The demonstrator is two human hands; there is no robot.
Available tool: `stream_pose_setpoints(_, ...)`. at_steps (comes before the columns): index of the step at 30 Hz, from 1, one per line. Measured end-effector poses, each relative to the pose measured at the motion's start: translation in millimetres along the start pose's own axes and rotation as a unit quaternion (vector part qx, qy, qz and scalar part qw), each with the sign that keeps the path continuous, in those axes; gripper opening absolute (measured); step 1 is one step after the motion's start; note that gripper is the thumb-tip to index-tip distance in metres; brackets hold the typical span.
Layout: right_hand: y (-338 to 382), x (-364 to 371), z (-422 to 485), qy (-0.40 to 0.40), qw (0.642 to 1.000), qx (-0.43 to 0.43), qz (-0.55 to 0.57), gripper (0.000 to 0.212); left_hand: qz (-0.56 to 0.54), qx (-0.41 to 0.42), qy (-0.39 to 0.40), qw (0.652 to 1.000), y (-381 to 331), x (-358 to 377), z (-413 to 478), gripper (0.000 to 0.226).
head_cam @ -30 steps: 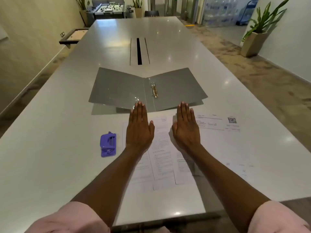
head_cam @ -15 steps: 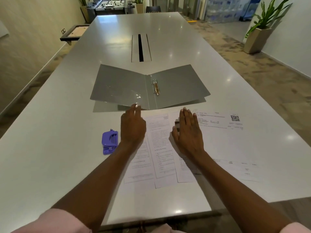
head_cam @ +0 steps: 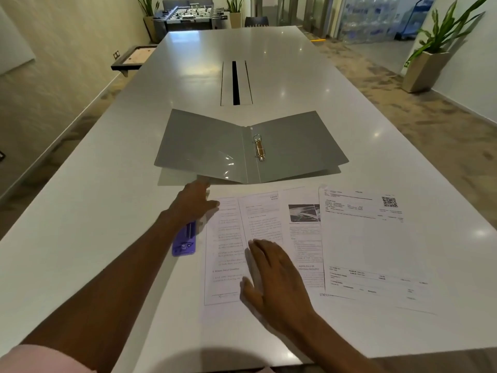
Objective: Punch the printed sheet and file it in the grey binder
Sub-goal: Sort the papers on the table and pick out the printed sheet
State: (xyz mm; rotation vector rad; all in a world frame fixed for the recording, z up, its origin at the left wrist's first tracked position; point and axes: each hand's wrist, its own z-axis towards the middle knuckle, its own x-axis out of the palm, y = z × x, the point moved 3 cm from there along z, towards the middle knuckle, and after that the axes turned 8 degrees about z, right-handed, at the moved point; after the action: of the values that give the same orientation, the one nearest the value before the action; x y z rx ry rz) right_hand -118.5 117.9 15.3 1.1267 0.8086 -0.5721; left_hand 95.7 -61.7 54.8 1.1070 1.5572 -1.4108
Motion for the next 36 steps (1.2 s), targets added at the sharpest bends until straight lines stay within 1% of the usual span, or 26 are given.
stream_pose_setpoints(2, -2, 6, -6, 0.028, 0.999, -0.009, -0.024, 0.075, 0.009, -0.016, 0.041, 0.999, 2, 3, 2, 0.062)
stream_pose_setpoints(4, -4, 9, -9, 0.055, 0.998, -0.013, -0.035, 0.081, 0.033, -0.015, 0.065, 0.997, 5, 7, 6, 0.052)
stream_pose_setpoints(6, -6, 10, -12, 0.078, 0.996, -0.017, -0.039, 0.085, 0.065, -0.020, 0.070, 0.995, 6, 9, 7, 0.049)
stream_pose_setpoints(9, -11, 13, -14, 0.100, 0.994, -0.011, -0.041, 0.088, 0.110, -0.023, 0.056, 0.992, 2, 7, 3, 0.050)
stream_pose_setpoints(11, -15, 16, -13, 0.109, 0.993, -0.004, -0.039, 0.089, 0.124, -0.025, 0.054, 0.990, 0, 7, 2, 0.057)
stream_pose_setpoints(13, -17, 17, -13, 0.109, 0.993, -0.002, -0.041, 0.089, 0.113, -0.028, 0.054, 0.992, 0, 7, 3, 0.068)
stream_pose_setpoints(15, -18, 17, -13, 0.108, 0.993, 0.003, -0.038, 0.089, 0.098, -0.034, 0.054, 0.993, 1, 7, 3, 0.072)
stream_pose_setpoints(19, -17, 17, -14, 0.106, 0.994, 0.014, -0.031, 0.090, 0.081, -0.041, 0.052, 0.995, 3, 7, 3, 0.072)
stream_pose_setpoints(25, -17, 17, -13, 0.109, 0.993, 0.026, -0.026, 0.091, 0.064, -0.043, 0.050, 0.996, 5, 6, 5, 0.065)
stream_pose_setpoints(27, -17, 17, -13, 0.103, 0.994, 0.032, -0.024, 0.091, 0.041, -0.043, 0.050, 0.997, 4, 5, 4, 0.061)
stream_pose_setpoints(29, -18, 16, -13, 0.102, 0.994, 0.039, -0.018, 0.090, -0.014, -0.054, 0.051, 0.997, 3, 3, 2, 0.061)
stream_pose_setpoints(32, -18, 12, -13, 0.088, 0.995, 0.047, 0.003, 0.086, -0.119, -0.085, 0.036, 0.989, -1, -2, -5, 0.075)
stream_pose_setpoints(34, -20, 11, -12, 0.077, 0.994, 0.068, 0.021, 0.083, -0.183, -0.116, 0.007, 0.976, -4, -3, -13, 0.083)
stream_pose_setpoints(36, -24, 11, -12, 0.071, 0.993, 0.091, 0.035, 0.081, -0.239, -0.142, -0.016, 0.960, -5, -1, -20, 0.086)
